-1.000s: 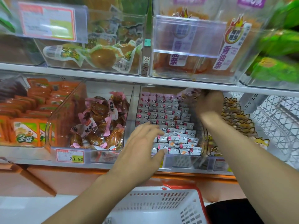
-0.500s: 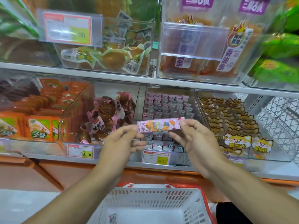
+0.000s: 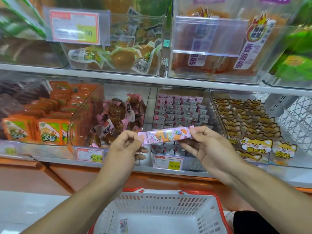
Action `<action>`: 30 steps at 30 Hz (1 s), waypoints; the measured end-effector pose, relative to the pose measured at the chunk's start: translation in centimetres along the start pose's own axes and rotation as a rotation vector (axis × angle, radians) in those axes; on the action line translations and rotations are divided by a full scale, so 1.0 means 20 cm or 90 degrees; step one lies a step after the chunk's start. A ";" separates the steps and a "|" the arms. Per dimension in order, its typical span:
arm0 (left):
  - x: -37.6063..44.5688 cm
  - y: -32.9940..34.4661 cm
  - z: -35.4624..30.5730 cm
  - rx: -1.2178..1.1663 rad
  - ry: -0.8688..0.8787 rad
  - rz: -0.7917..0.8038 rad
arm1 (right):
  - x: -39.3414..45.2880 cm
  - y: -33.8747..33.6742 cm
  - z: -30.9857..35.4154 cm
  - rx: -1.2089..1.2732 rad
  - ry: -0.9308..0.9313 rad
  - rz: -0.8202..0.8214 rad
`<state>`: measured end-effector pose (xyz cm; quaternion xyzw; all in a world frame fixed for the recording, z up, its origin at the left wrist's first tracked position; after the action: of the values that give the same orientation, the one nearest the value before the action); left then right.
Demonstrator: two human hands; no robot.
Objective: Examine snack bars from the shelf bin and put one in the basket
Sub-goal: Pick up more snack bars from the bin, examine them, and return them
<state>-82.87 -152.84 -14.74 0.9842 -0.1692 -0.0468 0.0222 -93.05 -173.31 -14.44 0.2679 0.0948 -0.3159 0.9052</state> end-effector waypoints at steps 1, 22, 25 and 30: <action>0.00 0.00 -0.01 -0.008 0.008 -0.005 | 0.00 0.02 0.00 -0.003 -0.002 0.013; -0.01 0.01 -0.08 -0.125 0.015 0.041 | -0.06 0.13 -0.01 -0.202 -0.003 0.141; -0.01 -0.01 -0.10 -0.111 0.030 0.007 | -0.06 0.13 -0.04 -0.140 0.080 0.168; 0.03 -0.08 -0.03 -0.091 0.001 -0.076 | -0.05 0.12 -0.11 -0.123 0.143 0.197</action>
<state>-81.70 -151.51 -14.20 0.9885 -0.1065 -0.0594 0.0898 -92.30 -170.06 -14.89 0.2247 0.1824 -0.1307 0.9482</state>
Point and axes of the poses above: each hand's wrist, its own x-axis towards the middle knuckle, its own y-axis out of the palm, z = x × y, the point moved 10 cm from there along x, towards the middle knuckle, and after that the axes turned 6 degrees about -z, right-handed, at the moved point
